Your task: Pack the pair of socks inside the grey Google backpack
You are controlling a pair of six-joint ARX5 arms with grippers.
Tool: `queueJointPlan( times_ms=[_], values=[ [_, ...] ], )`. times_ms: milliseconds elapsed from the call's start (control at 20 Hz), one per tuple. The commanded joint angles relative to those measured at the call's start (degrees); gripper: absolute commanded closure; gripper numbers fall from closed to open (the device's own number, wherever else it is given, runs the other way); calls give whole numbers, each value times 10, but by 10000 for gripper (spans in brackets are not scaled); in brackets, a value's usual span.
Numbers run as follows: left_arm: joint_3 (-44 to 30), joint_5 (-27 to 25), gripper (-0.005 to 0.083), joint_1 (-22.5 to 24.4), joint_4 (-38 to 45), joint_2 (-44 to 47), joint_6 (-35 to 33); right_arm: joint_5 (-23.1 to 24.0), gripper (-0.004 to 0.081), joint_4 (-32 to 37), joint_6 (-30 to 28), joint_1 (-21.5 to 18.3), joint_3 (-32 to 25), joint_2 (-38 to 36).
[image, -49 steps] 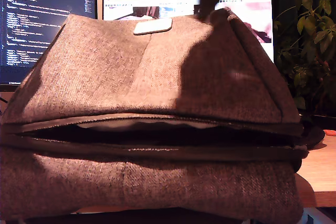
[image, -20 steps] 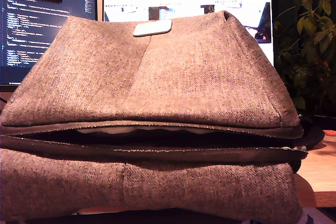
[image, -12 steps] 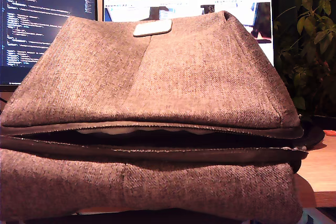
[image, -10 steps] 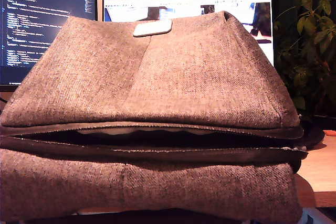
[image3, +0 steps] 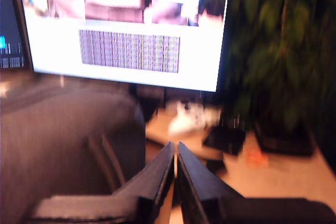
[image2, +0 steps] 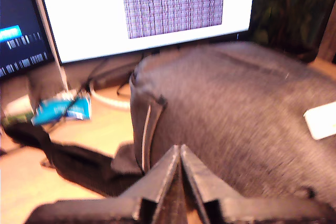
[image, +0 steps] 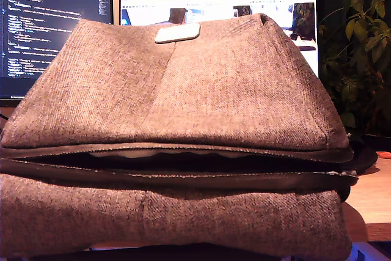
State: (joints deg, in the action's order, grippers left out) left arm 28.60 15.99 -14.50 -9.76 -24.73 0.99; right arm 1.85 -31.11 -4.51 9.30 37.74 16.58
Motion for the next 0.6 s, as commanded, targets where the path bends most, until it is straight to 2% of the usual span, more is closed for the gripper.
queueJointPlan(
  times_ms=[0, 300, 550],
  values=[
    [-7, 0, 795, 0, -7, 1, 1, -2, 783, -24, 2, 0, -12, 4],
    [-7, 0, 795, 0, -77, 0, 1, -2, 783, -130, 2, 0, -12, 4],
    [-7, 0, 795, 0, -149, 0, 1, -2, 783, -135, 2, 0, -12, 4]
  ],
)
